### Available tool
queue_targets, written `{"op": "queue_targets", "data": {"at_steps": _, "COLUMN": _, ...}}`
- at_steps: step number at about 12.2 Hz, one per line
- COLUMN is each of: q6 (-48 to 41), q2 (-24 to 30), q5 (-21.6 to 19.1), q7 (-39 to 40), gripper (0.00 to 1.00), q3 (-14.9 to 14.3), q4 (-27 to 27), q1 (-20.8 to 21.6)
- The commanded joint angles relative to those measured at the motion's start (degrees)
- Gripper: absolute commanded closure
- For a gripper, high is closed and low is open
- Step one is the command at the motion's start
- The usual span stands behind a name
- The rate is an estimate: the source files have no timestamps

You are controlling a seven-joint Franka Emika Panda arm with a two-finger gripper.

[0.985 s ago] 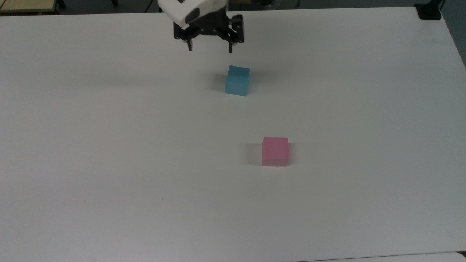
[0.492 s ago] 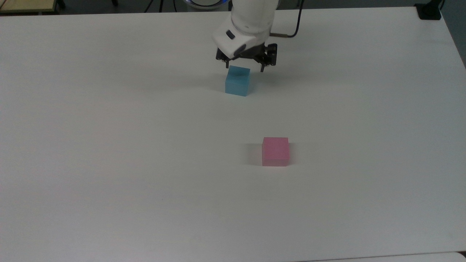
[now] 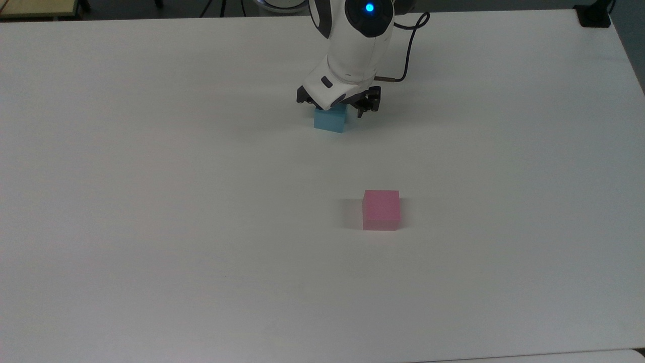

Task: Put blue cube on pink cube
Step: 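Close the gripper on the light blue cube and lift it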

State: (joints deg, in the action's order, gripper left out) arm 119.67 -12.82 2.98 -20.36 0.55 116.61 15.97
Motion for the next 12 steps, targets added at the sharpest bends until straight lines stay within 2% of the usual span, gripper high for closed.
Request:
{"op": "queue_targets", "data": {"at_steps": 1, "q6": 1.8, "q2": 0.3, "q5": 1.1, "q7": -0.9, "gripper": 0.0, "q3": 0.2, "q4": 1.3, "q1": 0.3}}
{"op": "queue_targets", "data": {"at_steps": 6, "q6": -5.9, "q2": 2.8, "q5": 0.9, "q7": -0.6, "gripper": 0.0, "q3": 0.2, "q4": -3.9, "q1": -0.1}}
{"op": "queue_targets", "data": {"at_steps": 9, "q6": -9.4, "q2": 4.0, "q5": 0.8, "q7": 2.3, "gripper": 0.0, "q3": 0.2, "q4": -3.9, "q1": -0.8}}
{"op": "queue_targets", "data": {"at_steps": 12, "q6": -8.5, "q2": 3.1, "q5": 0.9, "q7": 4.4, "gripper": 0.0, "q3": 0.2, "q4": -0.7, "q1": -0.9}}
